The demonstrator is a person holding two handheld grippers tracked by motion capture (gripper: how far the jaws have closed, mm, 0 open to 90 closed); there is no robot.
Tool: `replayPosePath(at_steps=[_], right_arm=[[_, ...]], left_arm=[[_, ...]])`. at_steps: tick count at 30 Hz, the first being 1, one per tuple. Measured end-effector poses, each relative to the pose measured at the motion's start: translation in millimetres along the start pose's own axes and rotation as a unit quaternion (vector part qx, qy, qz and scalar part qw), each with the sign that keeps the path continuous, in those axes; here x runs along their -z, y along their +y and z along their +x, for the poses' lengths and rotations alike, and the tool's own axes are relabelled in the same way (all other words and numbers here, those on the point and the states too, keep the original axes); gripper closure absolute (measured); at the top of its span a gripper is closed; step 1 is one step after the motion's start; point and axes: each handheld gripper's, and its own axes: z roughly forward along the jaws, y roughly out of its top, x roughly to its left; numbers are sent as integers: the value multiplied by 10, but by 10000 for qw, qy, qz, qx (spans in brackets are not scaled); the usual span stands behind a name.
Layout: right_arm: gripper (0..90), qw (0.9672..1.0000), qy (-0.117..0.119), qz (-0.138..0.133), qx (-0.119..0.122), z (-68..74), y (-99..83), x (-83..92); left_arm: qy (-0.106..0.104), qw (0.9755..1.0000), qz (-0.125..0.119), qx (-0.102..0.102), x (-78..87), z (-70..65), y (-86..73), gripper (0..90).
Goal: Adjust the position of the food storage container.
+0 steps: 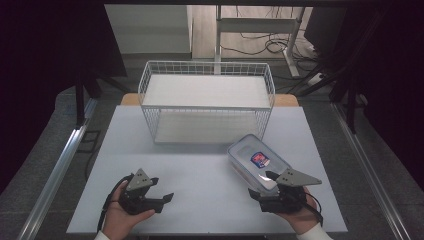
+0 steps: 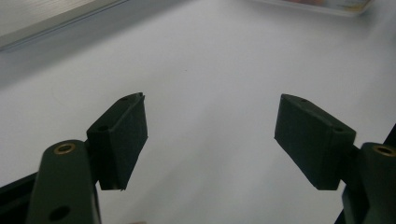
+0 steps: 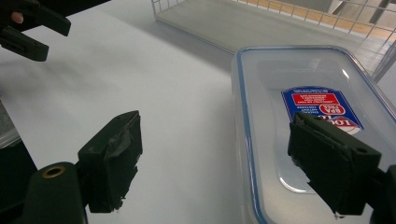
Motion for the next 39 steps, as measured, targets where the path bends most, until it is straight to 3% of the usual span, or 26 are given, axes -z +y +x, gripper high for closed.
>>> replayPosePath(at_steps=[6, 16, 25, 29, 35, 39], right_arm=[[182, 10000, -26, 9, -5, -12, -29, -36], [186, 10000, -4, 90, 28, 57, -21, -25], [193, 9998, 6, 208, -70, 27, -16, -41], [193, 9995, 83, 312, 51, 43, -17, -81], [213, 9995, 89, 258, -181, 40, 76, -122], [222, 9993, 110, 330, -162, 27, 208, -145]], left_arm=[[66, 9999, -88, 114, 35, 38, -1, 250], [20, 9999, -156, 46, 68, -22, 7, 248], [61, 9999, -98, 72, 16, 29, 19, 247], [89, 9999, -34, 73, -6, 44, 19, 246], [44, 9999, -91, 36, 21, 43, 16, 245], [48, 9999, -91, 30, 23, 51, 9, 246]])
